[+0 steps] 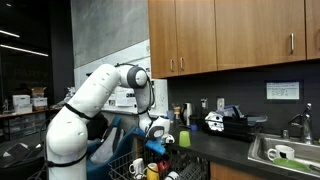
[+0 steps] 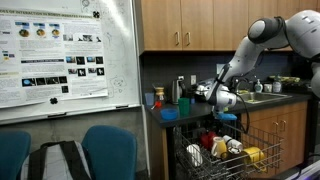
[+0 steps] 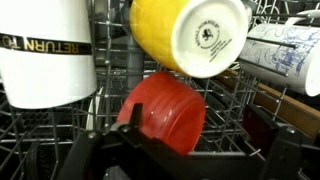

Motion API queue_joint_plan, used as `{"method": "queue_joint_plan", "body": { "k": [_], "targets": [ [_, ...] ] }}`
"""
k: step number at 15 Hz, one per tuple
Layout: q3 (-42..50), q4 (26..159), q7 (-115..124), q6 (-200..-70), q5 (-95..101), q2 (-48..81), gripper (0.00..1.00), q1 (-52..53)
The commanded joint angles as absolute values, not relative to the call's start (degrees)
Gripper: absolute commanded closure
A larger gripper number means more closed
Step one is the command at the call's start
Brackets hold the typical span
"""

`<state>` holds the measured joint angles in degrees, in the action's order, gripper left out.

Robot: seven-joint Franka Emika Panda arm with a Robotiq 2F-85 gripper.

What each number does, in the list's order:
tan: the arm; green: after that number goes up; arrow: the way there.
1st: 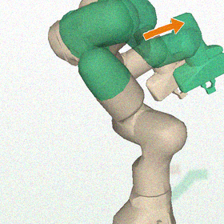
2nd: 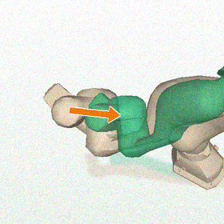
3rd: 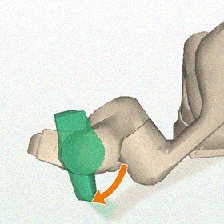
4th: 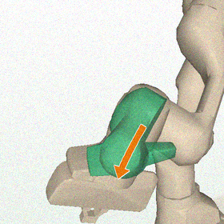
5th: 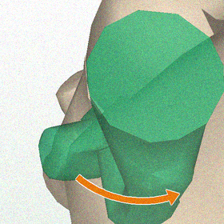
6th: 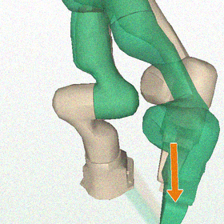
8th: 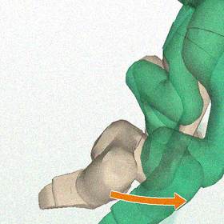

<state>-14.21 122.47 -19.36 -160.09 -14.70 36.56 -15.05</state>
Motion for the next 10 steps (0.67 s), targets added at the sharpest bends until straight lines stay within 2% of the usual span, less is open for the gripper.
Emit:
{"method": "queue_joint_plan", "body": {
  "k": [1,10],
  "targets": [
    [-14.62,125.36,-18.04,-160.40,-14.92,34.43,0.00,-14.96],
    [-12.14,126.06,-13.16,-163.69,-14.41,35.23,0.00,-14.04]
  ]
}}
